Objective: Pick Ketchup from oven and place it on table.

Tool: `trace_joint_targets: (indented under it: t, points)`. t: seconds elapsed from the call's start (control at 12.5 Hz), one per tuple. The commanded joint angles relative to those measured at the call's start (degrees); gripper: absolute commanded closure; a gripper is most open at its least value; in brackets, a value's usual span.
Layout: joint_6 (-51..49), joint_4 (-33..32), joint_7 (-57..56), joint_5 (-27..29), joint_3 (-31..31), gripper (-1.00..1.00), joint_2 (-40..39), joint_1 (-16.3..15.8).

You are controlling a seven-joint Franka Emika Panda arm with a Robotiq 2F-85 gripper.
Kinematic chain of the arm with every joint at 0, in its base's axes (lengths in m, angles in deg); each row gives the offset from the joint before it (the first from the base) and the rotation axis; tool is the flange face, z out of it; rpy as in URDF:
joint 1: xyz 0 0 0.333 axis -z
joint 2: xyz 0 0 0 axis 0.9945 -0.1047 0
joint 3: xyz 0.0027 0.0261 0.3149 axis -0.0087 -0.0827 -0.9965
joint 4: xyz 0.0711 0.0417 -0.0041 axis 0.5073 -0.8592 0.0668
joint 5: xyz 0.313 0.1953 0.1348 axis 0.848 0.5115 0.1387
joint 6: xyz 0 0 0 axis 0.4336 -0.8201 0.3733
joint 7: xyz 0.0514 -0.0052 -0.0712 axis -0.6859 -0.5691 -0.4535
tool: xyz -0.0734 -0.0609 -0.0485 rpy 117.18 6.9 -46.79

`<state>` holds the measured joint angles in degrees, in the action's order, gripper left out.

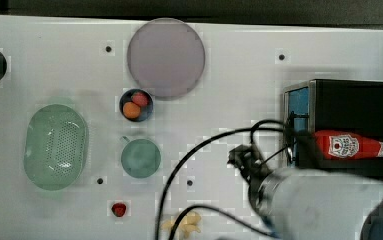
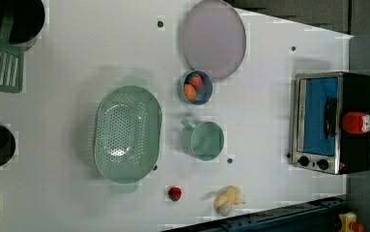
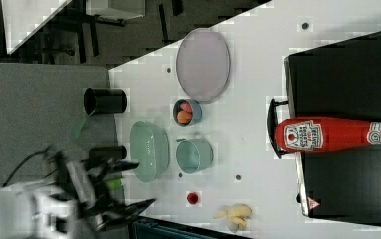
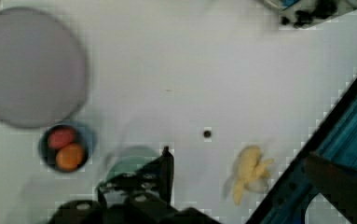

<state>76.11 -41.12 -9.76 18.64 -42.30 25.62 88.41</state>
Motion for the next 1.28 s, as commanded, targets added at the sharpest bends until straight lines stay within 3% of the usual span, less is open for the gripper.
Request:
trace_joint_targets:
  t: [0.08, 0.48, 1.04, 1.28]
  points:
    - [10.0, 1.4, -2.7, -3.0, 6.5, -1.00, -3.6, 0.8]
    - [23.6, 1.5, -2.7, -3.3, 14.7, -1.00, -12.8, 1.2]
    - [34.1, 2.6, -2.6, -2.6, 20.7, -1.00, -25.5, 1.6]
    - [33.8, 2.6, -2.6, 3.2, 21.9, -1.00, -28.8, 1.9]
